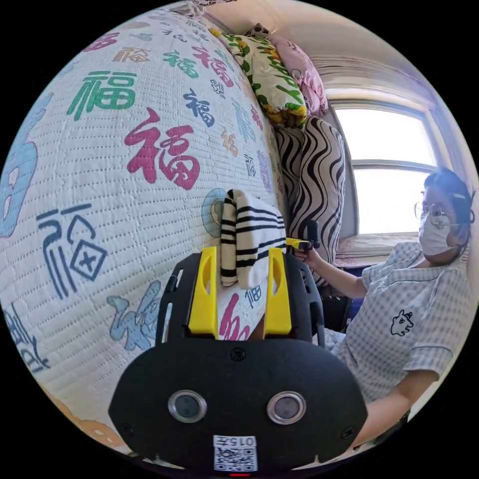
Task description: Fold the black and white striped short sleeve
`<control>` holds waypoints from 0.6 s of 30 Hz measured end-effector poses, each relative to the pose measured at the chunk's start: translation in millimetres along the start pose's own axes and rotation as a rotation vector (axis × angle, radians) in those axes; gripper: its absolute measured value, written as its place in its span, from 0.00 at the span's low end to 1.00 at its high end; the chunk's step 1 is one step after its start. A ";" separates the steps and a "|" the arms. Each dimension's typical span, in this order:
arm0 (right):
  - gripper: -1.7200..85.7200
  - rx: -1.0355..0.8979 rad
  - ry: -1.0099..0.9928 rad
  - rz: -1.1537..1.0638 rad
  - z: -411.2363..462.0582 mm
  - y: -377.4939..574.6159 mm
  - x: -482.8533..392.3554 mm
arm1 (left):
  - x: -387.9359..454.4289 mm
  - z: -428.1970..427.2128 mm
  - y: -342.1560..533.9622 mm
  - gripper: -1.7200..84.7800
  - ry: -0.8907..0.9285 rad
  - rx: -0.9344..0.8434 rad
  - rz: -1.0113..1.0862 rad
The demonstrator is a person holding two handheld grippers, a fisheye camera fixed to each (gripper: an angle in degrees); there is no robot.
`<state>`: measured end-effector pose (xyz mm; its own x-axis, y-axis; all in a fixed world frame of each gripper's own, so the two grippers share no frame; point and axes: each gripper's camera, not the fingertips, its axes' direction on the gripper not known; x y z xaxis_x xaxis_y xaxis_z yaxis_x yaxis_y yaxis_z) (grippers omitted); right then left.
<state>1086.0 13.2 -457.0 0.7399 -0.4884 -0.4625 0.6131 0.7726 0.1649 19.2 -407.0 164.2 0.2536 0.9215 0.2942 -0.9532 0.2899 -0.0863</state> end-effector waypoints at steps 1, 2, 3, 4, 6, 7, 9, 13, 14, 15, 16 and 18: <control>0.20 0.021 -0.003 0.017 4.8 -7.9 2.1 | -5.1 -1.0 -7.7 0.20 0.020 -0.032 -0.004; 0.20 0.027 -0.001 0.023 7.4 -11.8 2.8 | -7.7 -0.7 -11.2 0.20 0.028 -0.053 -0.007; 0.20 0.022 -0.005 0.023 14.4 -19.4 3.9 | -12.0 0.4 -17.8 0.20 0.046 -0.096 -0.010; 0.20 -0.002 -0.025 0.014 23.2 -26.7 4.8 | -14.1 -1.4 -23.5 0.19 0.084 -0.114 -0.003; 0.20 -0.027 -0.072 0.010 34.8 -35.9 6.1 | -13.3 -5.5 -31.5 0.19 0.149 -0.134 0.018; 0.20 -0.039 -0.105 0.000 42.2 -41.2 5.9 | -9.5 -6.5 -36.4 0.18 0.174 -0.154 0.041; 0.19 -0.056 -0.142 -0.018 56.0 -49.3 3.1 | -2.6 -5.6 -43.7 0.18 0.191 -0.200 0.072; 0.16 -0.105 -0.229 -0.061 99.1 -71.3 -8.5 | 11.2 -12.2 -52.9 0.17 0.261 -0.261 0.126; 0.15 -0.115 -0.242 -0.067 106.9 -74.7 -10.3 | 12.9 -14.6 -53.1 0.16 0.267 -0.262 0.131; 0.12 -0.138 -0.254 -0.073 122.0 -81.3 -14.1 | 15.7 -21.1 -52.8 0.15 0.268 -0.259 0.134; 0.11 -0.159 -0.268 -0.071 134.8 -87.4 -18.3 | 18.2 -29.7 -51.9 0.14 0.278 -0.252 0.137; 0.10 -0.159 -0.245 -0.058 147.3 -92.7 -27.4 | 20.2 -43.7 -49.4 0.12 0.311 -0.246 0.125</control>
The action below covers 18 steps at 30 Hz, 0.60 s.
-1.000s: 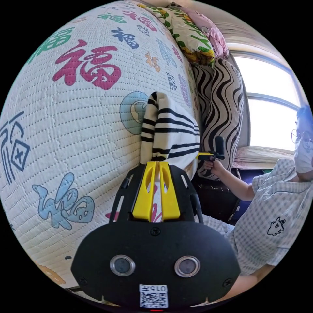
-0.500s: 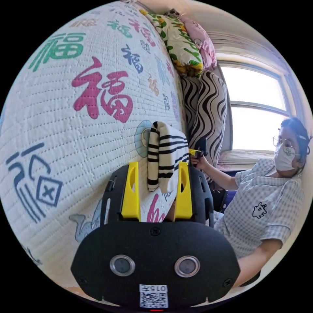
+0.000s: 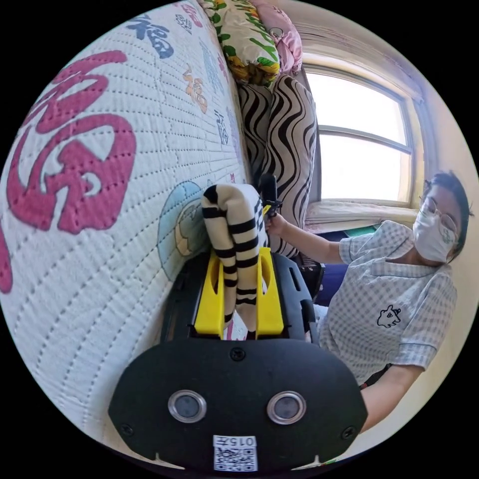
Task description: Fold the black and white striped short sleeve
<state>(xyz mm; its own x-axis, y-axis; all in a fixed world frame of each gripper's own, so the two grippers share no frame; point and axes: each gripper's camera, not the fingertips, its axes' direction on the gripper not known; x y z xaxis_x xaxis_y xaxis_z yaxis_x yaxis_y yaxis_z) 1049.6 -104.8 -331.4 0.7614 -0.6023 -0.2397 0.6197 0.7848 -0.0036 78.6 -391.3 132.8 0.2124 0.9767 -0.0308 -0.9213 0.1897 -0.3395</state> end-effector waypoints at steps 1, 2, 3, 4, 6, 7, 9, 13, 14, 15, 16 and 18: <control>0.09 0.008 0.032 0.003 7.9 -2.7 -7.6 | 5.4 -8.3 4.1 0.12 0.023 -0.002 -0.005; 0.09 0.016 0.044 0.004 11.9 -3.6 -12.2 | 8.9 -12.8 6.8 0.11 0.029 -0.001 -0.009; 0.09 0.036 0.052 0.009 20.7 -5.4 -22.6 | 18.7 -23.2 14.1 0.11 0.037 0.004 -0.006; 0.09 0.044 0.053 0.015 32.9 -8.5 -34.8 | 31.5 -37.2 24.3 0.11 0.049 0.010 0.002; 0.09 0.022 0.058 0.006 61.7 -17.0 -57.9 | 55.2 -68.1 47.1 0.11 0.054 0.017 0.017; 0.09 0.003 0.047 -0.007 86.8 -25.0 -74.5 | 70.7 -95.0 68.5 0.11 0.052 0.025 0.010; 0.09 -0.026 0.008 -0.023 133.8 -40.6 -99.4 | 92.7 -143.6 109.4 0.11 0.044 0.046 -0.014; 0.09 -0.088 -0.081 -0.089 281.8 -87.5 -160.4 | 146.9 -283.0 232.4 0.11 -0.038 0.118 -0.113; 0.09 -0.095 -0.097 -0.099 305.5 -94.5 -169.0 | 155.7 -304.3 251.5 0.11 -0.057 0.127 -0.130; 0.09 -0.111 -0.134 -0.120 354.0 -108.0 -186.4 | 174.0 -346.9 289.4 0.11 -0.098 0.142 -0.166; 0.09 -0.128 -0.171 -0.135 402.9 -120.9 -203.2 | 193.0 -388.5 325.7 0.11 -0.138 0.149 -0.199; 0.09 -0.147 -0.231 -0.143 474.6 -138.9 -227.3 | 221.0 -448.2 374.4 0.11 -0.204 0.152 -0.243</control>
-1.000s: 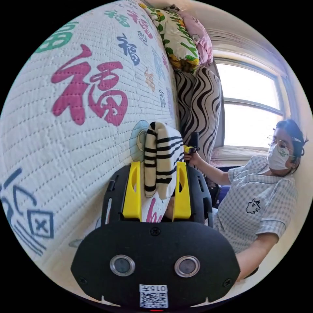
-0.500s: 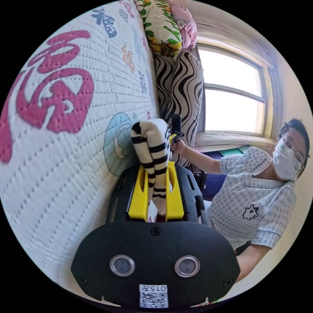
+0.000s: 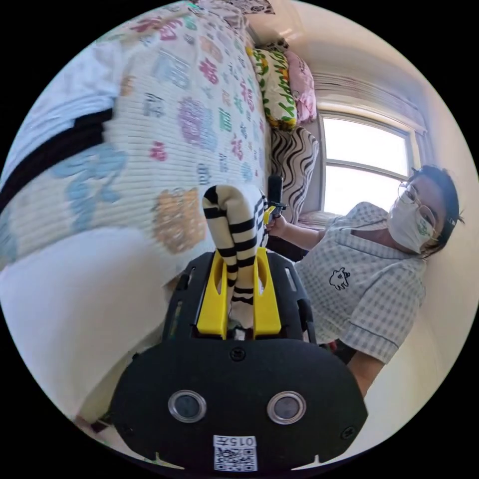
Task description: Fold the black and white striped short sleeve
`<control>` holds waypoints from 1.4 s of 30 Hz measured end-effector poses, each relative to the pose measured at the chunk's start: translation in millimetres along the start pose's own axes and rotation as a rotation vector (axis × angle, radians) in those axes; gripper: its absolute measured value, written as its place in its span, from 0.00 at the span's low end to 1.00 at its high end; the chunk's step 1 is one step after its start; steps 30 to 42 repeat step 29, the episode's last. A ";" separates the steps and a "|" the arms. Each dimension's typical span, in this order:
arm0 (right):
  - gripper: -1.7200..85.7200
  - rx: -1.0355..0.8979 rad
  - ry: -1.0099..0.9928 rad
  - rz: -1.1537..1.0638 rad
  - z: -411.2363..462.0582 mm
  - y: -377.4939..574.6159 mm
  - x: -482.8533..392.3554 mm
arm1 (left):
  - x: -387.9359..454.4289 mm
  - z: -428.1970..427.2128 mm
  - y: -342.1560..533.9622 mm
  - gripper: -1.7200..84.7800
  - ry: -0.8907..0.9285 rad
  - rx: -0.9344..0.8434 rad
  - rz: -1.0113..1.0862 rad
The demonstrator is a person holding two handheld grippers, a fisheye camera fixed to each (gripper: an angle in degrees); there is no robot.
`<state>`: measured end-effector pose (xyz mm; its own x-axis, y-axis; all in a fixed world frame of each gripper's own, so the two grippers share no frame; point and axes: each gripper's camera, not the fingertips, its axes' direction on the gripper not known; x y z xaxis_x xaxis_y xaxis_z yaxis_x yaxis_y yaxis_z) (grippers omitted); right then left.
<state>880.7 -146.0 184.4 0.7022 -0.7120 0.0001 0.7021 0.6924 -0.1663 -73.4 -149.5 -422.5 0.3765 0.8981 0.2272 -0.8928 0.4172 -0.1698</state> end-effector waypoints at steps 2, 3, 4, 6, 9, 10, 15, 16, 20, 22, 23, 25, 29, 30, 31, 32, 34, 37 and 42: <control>0.09 -0.015 -0.037 -0.013 67.4 -28.2 -5.4 | 2.9 -62.4 34.1 0.11 -0.060 0.005 -0.028; 0.09 -0.020 -0.044 -0.028 106.8 -44.5 -9.8 | 2.8 -97.4 51.6 0.11 -0.092 0.003 -0.049; 0.09 -0.023 -0.041 -0.038 141.6 -58.8 -13.7 | 1.4 -126.4 64.9 0.11 -0.119 -0.003 -0.065; 0.09 -0.019 -0.018 -0.050 185.3 -75.5 -17.6 | -4.2 -158.8 78.9 0.11 -0.153 -0.019 -0.084; 0.08 -0.024 0.040 -0.025 241.4 -95.1 -14.8 | -25.1 -190.4 92.9 0.11 -0.182 -0.053 -0.132; 0.08 -0.031 0.079 -0.014 260.1 -101.6 -12.1 | -35.4 -198.7 97.4 0.11 -0.197 -0.051 -0.160; 0.09 -0.033 0.114 0.035 303.6 -119.1 -5.8 | -52.7 -219.3 115.8 0.11 -0.167 -0.001 -0.186; 0.09 -0.046 0.113 0.036 309.0 -121.0 -7.7 | -48.9 -226.3 122.5 0.11 -0.164 0.013 -0.177; 0.09 -0.113 0.140 0.037 308.8 -122.8 -18.9 | -26.2 -255.4 146.5 0.06 -0.208 0.049 -0.172; 0.08 -0.106 0.211 0.030 290.0 -126.8 -32.3 | -0.5 -282.2 160.8 0.06 -0.284 0.125 -0.161; 0.09 -0.099 0.239 0.023 284.2 -129.4 -36.3 | 7.4 -288.9 163.0 0.07 -0.314 0.156 -0.158; 0.10 -0.066 0.397 -0.037 263.8 -150.8 -53.8 | 44.3 -305.5 161.8 0.09 -0.477 0.294 -0.127; 0.13 -0.039 0.660 -0.165 262.0 -206.2 -75.7 | 82.3 -291.2 131.1 0.13 -0.615 0.448 -0.038; 0.13 -0.039 0.660 -0.165 262.0 -206.2 -75.7 | 82.3 -291.2 131.1 0.13 -0.615 0.448 -0.038; 0.13 -0.039 0.660 -0.165 262.0 -206.2 -75.7 | 82.3 -291.2 131.1 0.13 -0.615 0.448 -0.038; 0.13 -0.039 0.660 -0.165 262.0 -206.2 -75.7 | 82.3 -291.2 131.1 0.13 -0.615 0.448 -0.038; 0.13 -0.039 0.660 -0.165 262.0 -206.2 -75.7 | 82.3 -291.2 131.1 0.13 -0.615 0.448 -0.038; 0.13 -0.039 0.660 -0.165 262.0 -206.2 -75.7 | 82.3 -291.2 131.1 0.13 -0.615 0.448 -0.038; 0.13 -0.039 0.660 -0.165 262.0 -206.2 -75.7 | 82.3 -291.2 131.1 0.13 -0.615 0.448 -0.038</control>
